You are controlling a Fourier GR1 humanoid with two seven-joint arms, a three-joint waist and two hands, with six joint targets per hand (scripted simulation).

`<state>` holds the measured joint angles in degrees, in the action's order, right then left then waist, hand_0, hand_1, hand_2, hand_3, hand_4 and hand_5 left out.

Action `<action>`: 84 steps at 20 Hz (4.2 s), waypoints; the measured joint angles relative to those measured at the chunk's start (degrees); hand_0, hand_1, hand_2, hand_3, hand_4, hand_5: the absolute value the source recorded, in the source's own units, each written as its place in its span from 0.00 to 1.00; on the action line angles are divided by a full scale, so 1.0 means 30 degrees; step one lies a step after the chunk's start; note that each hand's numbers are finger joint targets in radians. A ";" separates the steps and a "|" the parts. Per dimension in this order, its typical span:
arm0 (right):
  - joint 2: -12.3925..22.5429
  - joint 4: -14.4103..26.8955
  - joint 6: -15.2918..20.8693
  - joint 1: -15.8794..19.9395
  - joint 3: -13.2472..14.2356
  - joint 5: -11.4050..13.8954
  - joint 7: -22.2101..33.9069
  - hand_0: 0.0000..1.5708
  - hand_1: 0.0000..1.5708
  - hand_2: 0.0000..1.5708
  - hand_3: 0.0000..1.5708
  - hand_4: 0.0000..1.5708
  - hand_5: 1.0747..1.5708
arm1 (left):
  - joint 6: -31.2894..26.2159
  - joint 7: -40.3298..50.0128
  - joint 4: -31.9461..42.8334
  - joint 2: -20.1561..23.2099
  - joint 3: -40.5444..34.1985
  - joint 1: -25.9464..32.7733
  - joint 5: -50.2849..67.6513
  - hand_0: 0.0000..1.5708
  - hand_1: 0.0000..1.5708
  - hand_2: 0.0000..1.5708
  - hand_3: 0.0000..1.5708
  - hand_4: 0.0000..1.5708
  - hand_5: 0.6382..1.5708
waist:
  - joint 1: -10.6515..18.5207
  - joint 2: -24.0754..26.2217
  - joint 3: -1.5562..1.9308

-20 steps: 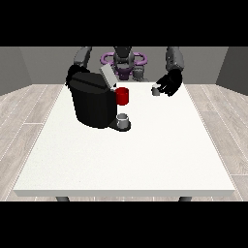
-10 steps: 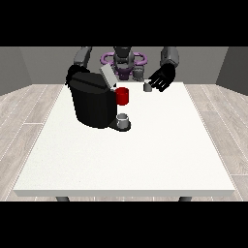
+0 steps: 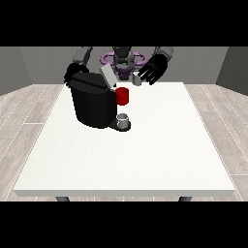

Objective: Insert the coffee pod into the coffee machine and close the lid

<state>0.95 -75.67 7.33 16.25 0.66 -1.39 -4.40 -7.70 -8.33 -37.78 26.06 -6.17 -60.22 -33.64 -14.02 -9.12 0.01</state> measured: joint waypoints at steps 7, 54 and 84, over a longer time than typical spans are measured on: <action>0.0228 -0.0455 0.0335 0.0843 0.0208 0.0149 0.0474 0.00 0.00 0.00 0.00 0.34 1.00 | -0.0159 0.0352 0.0130 0.0287 -0.0209 -0.1380 -0.0183 0.82 0.82 0.83 0.78 0.32 1.00 | -0.0576 -0.0821 -0.0001; 0.0218 -0.1008 0.1039 0.1017 0.0715 0.0057 0.0596 0.00 0.00 0.00 0.00 0.21 1.00 | -0.0198 0.0117 0.0984 -0.0103 -0.0164 -0.2361 -0.1648 0.69 0.69 0.72 0.61 0.26 1.00 | -0.0854 -0.2165 0.0023; 0.0612 0.0087 0.0929 0.0446 0.1440 -0.0281 -0.0231 0.00 0.00 0.00 0.00 0.26 1.00 | -0.1572 -0.0236 0.0641 -0.0396 0.0929 -0.1945 -0.3238 0.00 0.00 0.00 0.00 0.00 1.00 | 0.0039 -0.0973 0.0007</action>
<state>2.79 -75.41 10.11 17.58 4.98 -2.23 -5.09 -12.42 -9.04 -35.86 24.87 -3.38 -66.05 -43.35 -13.91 -12.04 0.03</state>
